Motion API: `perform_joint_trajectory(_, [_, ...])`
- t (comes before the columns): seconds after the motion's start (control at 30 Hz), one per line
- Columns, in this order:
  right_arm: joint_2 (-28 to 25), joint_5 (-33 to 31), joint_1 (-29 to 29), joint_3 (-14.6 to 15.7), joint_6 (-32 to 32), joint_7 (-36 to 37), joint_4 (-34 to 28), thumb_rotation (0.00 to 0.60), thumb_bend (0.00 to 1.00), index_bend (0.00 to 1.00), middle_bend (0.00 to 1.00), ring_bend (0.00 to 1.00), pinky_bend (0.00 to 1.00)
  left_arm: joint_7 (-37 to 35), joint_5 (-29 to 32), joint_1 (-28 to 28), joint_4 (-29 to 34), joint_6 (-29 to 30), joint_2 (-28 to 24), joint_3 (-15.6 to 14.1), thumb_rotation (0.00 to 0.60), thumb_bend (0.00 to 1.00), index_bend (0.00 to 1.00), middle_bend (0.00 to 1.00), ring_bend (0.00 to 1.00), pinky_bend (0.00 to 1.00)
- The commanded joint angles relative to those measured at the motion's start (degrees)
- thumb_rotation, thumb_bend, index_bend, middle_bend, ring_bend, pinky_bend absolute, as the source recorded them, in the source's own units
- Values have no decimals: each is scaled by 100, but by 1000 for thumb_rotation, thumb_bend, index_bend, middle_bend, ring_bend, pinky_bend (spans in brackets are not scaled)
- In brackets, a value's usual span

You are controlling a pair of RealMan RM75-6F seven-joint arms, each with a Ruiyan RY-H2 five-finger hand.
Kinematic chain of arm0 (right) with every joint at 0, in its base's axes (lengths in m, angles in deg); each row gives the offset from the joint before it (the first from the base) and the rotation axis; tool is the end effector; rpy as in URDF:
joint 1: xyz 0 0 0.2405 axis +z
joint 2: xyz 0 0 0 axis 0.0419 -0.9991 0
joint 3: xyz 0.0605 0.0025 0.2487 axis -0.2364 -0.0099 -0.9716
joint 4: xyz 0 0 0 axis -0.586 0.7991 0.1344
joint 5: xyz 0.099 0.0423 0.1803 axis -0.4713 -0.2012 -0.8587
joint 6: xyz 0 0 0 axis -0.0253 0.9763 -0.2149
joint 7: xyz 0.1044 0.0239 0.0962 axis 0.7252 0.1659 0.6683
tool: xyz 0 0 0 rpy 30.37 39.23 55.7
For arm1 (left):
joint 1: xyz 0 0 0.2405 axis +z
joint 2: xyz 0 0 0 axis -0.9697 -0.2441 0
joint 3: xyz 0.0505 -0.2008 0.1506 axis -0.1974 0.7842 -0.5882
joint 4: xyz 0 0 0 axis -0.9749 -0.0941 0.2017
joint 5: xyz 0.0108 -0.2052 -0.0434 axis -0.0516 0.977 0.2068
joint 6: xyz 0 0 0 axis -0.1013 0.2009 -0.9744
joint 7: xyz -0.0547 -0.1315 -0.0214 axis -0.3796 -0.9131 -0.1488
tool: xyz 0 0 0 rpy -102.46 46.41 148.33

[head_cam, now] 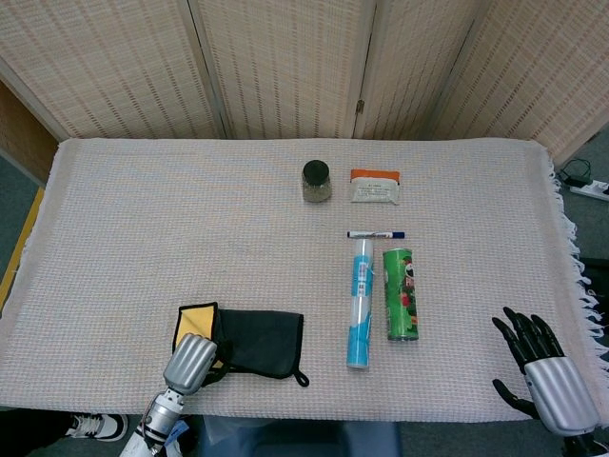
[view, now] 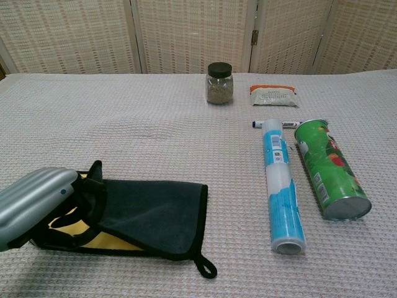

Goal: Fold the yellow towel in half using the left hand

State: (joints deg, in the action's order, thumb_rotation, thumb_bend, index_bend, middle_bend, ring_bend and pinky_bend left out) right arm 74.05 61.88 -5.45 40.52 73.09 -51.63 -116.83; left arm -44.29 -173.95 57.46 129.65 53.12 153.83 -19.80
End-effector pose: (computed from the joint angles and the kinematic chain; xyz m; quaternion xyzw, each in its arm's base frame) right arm -0.2829 -0.1047 0.1525 0.6497 -0.3839 0.3884 0.5288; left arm -0.1968 0.1904 -0.0539 -0.7025 -0.3880 -0.4503 0.3915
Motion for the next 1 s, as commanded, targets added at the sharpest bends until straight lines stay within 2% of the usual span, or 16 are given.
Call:
perform_joint_trajectory(0.03, [-25, 19, -17, -5, 51, 44, 8, 600, 311, 0, 0, 0, 0, -20, -9, 0, 50, -47, -39, 9, 600, 534, 149, 1000, 1000, 1000])
perform_joint_trajectory(0.2, [-89, 30, -41, -12, 135, 179, 13, 600, 311, 0, 0, 0, 0, -85, -48, 13, 168, -95, -111, 14, 600, 528, 109, 1000, 1000, 1000])
perform_joint_trajectory(0.7, [-474, 436, -29, 212, 355, 1224, 67, 600, 310, 0, 0, 0, 0, -121, -85, -9, 179, -282, -139, 103, 600, 317, 64, 1000, 1000, 1000])
perform_joint_trajectory(1.0, [-450, 372, -22, 173, 326, 1182, 81, 600, 311, 0, 0, 0, 0, -74, -154, -13, 262, -278, -180, 147, 600, 193, 52, 1000, 1000, 1000])
